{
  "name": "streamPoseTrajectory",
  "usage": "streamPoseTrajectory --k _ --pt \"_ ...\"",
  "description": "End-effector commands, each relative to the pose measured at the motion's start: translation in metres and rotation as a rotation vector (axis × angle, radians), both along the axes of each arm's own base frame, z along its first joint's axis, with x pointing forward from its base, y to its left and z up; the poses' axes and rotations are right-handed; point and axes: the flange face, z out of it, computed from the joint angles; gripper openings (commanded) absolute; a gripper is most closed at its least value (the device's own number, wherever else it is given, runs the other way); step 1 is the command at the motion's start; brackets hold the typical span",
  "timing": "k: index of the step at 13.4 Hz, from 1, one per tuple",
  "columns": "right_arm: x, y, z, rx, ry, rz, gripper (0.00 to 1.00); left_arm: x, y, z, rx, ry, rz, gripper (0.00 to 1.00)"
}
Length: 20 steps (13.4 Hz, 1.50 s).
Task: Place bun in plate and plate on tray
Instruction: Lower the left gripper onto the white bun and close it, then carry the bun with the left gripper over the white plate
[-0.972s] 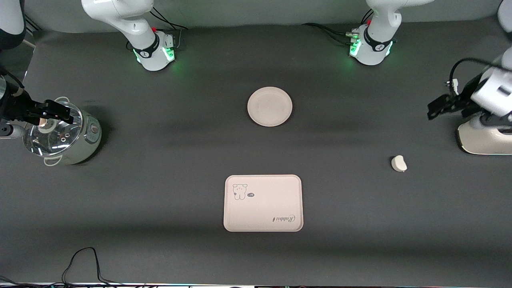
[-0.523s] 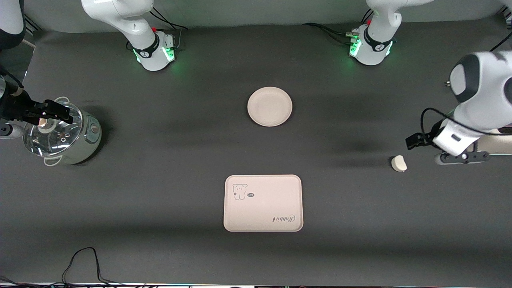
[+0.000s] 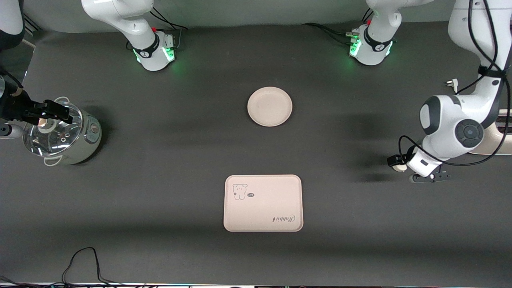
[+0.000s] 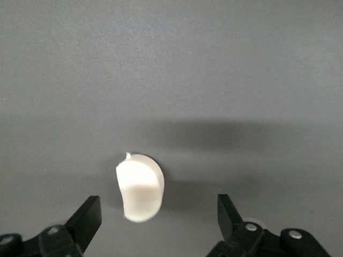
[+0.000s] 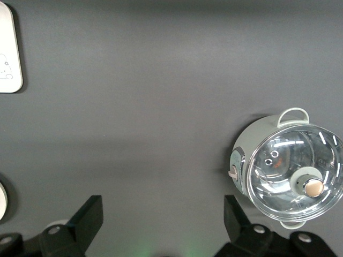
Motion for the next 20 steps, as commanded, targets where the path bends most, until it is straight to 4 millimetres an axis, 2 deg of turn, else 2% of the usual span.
streamPoseTrajectory --k 1,4,6,7,10,11,12,14,16,17,19,20 --pt "-0.001 -0.002 0.003 0.020 -0.009 0.014 1.00 -0.011 0.012 -0.019 0.027 -0.007 0.014 0.96" --pt "-0.002 -0.002 0.003 0.020 -0.011 0.014 1.00 -0.020 0.013 -0.046 0.019 0.001 0.023 0.95" --pt "-0.001 -0.002 0.003 0.020 -0.009 0.014 1.00 -0.024 0.013 -0.058 0.013 -0.002 0.030 0.83" --pt "-0.002 -0.003 0.004 0.020 -0.012 0.014 1.00 -0.024 0.013 -0.059 0.012 0.004 0.032 0.66" --pt "-0.002 -0.009 0.004 0.020 -0.011 0.007 1.00 -0.025 0.012 -0.058 0.013 0.011 0.033 0.06" --pt "-0.002 -0.010 0.004 0.020 -0.012 0.005 1.00 -0.023 0.010 -0.050 0.015 0.010 0.030 0.00" --pt "-0.003 -0.009 0.006 0.020 -0.014 0.007 1.00 -0.021 0.011 -0.043 0.017 0.014 0.030 0.00" --pt "-0.003 -0.009 0.005 0.020 -0.012 0.007 1.00 -0.016 0.010 -0.013 0.022 -0.008 0.022 0.00" --pt "-0.002 -0.009 0.004 0.020 -0.012 0.005 1.00 -0.011 -0.003 0.036 0.028 -0.002 0.001 0.00" --pt "-0.002 -0.009 0.004 0.020 -0.014 0.005 1.00 -0.011 -0.022 0.070 0.031 -0.012 -0.033 0.00" --pt "-0.002 -0.010 0.004 0.020 -0.012 0.005 1.00 -0.012 -0.083 0.132 0.028 -0.034 -0.070 0.00" --pt "-0.002 -0.009 0.004 0.020 -0.015 0.007 1.00 -0.014 -0.122 0.157 0.025 -0.031 -0.075 0.00"
